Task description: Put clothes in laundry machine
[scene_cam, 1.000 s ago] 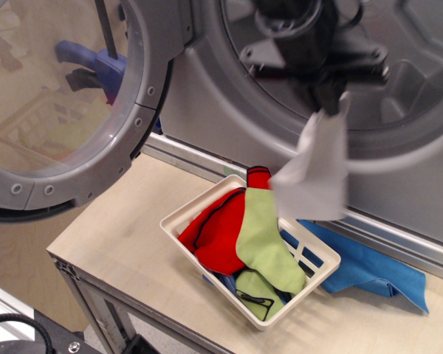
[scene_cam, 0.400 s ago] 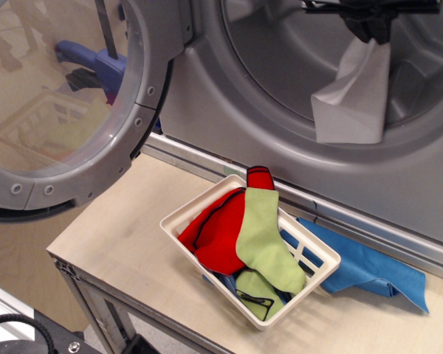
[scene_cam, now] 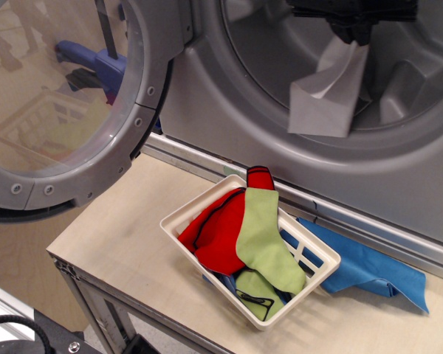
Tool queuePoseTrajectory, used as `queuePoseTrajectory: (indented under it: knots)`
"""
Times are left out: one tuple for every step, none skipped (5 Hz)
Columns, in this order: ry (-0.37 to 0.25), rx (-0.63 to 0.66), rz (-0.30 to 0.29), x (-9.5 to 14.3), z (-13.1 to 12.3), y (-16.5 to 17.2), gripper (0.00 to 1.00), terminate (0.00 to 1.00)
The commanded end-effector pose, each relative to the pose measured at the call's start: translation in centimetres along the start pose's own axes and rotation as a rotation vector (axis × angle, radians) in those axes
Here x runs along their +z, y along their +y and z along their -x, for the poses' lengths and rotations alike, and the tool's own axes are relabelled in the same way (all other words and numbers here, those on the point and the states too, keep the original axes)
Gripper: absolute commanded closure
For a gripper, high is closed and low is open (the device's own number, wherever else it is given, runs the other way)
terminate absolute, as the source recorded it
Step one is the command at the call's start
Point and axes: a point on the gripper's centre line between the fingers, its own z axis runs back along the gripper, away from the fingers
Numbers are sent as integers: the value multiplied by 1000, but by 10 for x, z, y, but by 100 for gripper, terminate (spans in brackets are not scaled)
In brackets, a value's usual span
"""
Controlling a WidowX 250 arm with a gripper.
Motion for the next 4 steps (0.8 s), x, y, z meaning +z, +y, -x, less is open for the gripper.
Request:
queuePoseTrajectory:
  knots:
    - [-88, -5, -44, -8, -10, 9, 100, 0]
    - [-59, 6, -77, -10, -12, 11, 0, 0]
    - [-27, 6, -47, 1, 1, 13, 0, 0]
    - [-71, 3, -30, 21, 12, 14, 0, 0]
